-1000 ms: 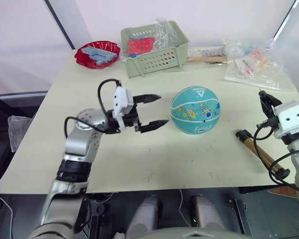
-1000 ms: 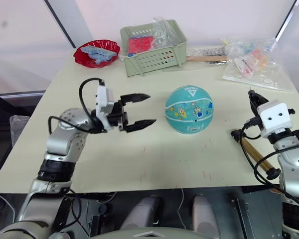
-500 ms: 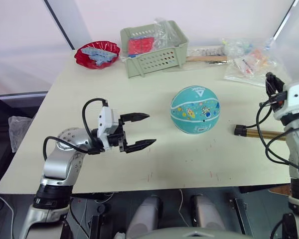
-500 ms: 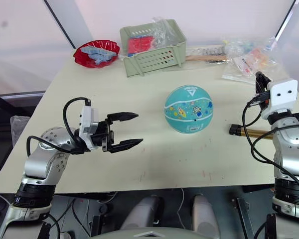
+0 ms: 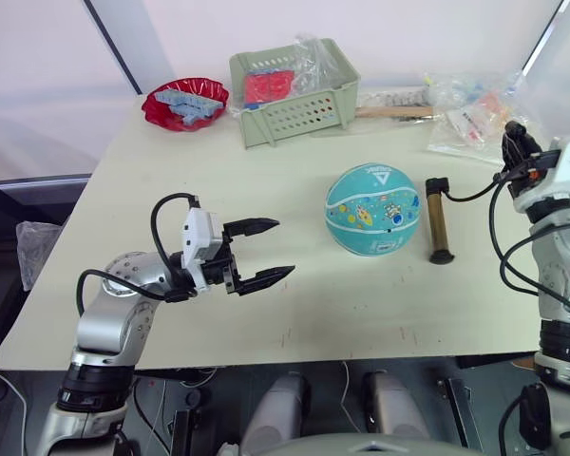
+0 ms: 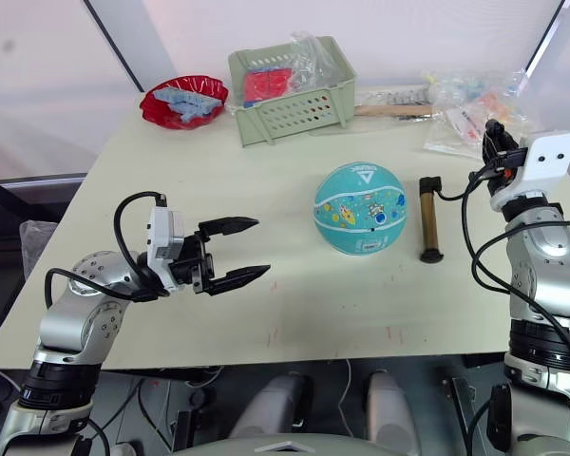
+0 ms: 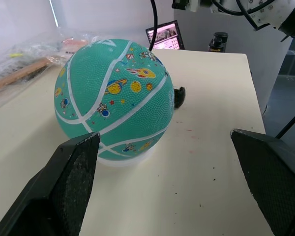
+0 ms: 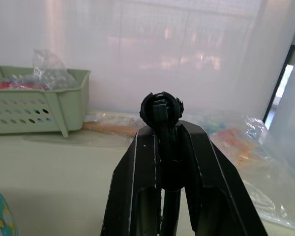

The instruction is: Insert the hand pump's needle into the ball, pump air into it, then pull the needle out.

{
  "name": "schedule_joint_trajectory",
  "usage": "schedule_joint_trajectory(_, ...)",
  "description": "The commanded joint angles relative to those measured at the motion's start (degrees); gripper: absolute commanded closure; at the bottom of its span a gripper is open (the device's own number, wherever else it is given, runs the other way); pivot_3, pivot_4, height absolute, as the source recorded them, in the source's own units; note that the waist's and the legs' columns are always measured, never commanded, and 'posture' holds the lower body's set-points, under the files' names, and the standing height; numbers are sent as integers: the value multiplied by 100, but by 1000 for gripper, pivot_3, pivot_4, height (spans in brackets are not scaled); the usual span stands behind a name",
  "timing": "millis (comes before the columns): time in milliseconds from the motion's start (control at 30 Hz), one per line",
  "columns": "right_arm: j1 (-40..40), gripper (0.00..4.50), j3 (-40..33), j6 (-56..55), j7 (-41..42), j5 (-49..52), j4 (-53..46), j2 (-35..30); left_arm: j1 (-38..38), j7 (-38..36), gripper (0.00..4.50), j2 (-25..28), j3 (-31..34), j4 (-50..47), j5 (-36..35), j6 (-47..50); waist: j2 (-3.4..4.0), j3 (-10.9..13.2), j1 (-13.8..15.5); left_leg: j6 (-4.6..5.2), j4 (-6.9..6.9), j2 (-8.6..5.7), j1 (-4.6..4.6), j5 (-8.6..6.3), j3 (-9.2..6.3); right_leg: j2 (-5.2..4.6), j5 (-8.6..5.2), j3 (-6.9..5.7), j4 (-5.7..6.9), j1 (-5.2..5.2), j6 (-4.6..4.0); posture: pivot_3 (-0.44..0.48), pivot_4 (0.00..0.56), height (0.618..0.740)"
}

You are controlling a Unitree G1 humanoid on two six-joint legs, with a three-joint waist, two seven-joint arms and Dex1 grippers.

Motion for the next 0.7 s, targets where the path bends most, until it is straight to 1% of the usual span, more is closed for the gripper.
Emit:
schedule_joint_trajectory(33, 148, 4441, -59, 117, -228, -107, -180, 23, 38, 29, 0, 71, 152, -258, -99, -55, 0, 0, -2, 0, 0, 0, 0, 0, 2, 0, 0, 1, 0, -1, 0, 0, 150, 737)
schedule_joint_trajectory(167, 507, 4441, -18, 174, -389, -237, -377, 103, 73, 8, 0, 77, 149, -238, -79, -90, 1, -1, -5, 0, -1, 1, 0, 0, 7, 2, 0, 7, 2, -4, 0, 0, 150, 737)
schedule_joint_trajectory(333, 1016, 4441, -41, 105, -254, -308, -555, 35, 78, -26, 0, 89, 130, -191, -62, -111, 1, -1, -10, 9, -2, 6, 4, -5, 22, 3, 1, 19, 8, -9, 0, 0, 150, 737)
schedule_joint_trajectory(400, 1242, 3430, -117, 184, -216, -235, -747, 66, 58, -48, 0, 94, 127, -137, -50, -129, 1, -1, -9, 24, -2, 15, 9, -14, 26, 11, 3, 21, 11, -8, -4, 0, 150, 737)
schedule_joint_trajectory(433, 1336, 3248, -137, 209, -178, -185, -841, 77, 53, -54, 0, 95, 129, -121, -47, -135, 1, -1, -5, 24, -2, 19, 9, -14, 26, 15, 4, 21, 11, -8, -5, 0, 150, 737)
schedule_joint_trajectory(467, 1431, 2591, -155, 222, -137, -138, -951, 79, 49, -57, 0, 96, 130, -113, -44, -141, 1, -1, -5, 24, -2, 26, 9, -14, 25, 21, 6, 20, 11, -8, -8, 0, 150, 737)
schedule_joint_trajectory(500, 1532, 2227, -203, 236, -84, -47, -1077, 80, 37, -56, 0, 96, 127, -107, -43, -139, 1, -1, -6, 24, -2, 30, 8, -14, 26, 24, 7, 20, 10, -8, -10, 0, 150, 737)
schedule_joint_trajectory(600, 1781, 542, -364, 286, 84, 208, -1377, 7, 31, -64, 0, 100, 127, -96, -43, -146, 1, -1, -5, 25, -2, 36, 10, -15, 30, 29, 10, 22, 10, -8, -15, 0, 150, 737)
schedule_joint_trajectory(633, 1847, 125, -440, 321, 150, 309, -1461, -39, 28, -71, 0, 103, 126, -81, -36, -156, 1, -1, -6, 25, -1, 37, 11, -15, 32, 30, 11, 23, 10, -8, -15, 0, 150, 737)
schedule_joint_trajectory(700, 2005, 125, -633, 474, 355, 604, -1687, -155, 22, -88, 0, 111, 129, -50, -27, -172, 1, -1, -5, 25, 0, 39, 15, -15, 36, 32, 11, 27, 10, -6, -16, 0, 150, 737)
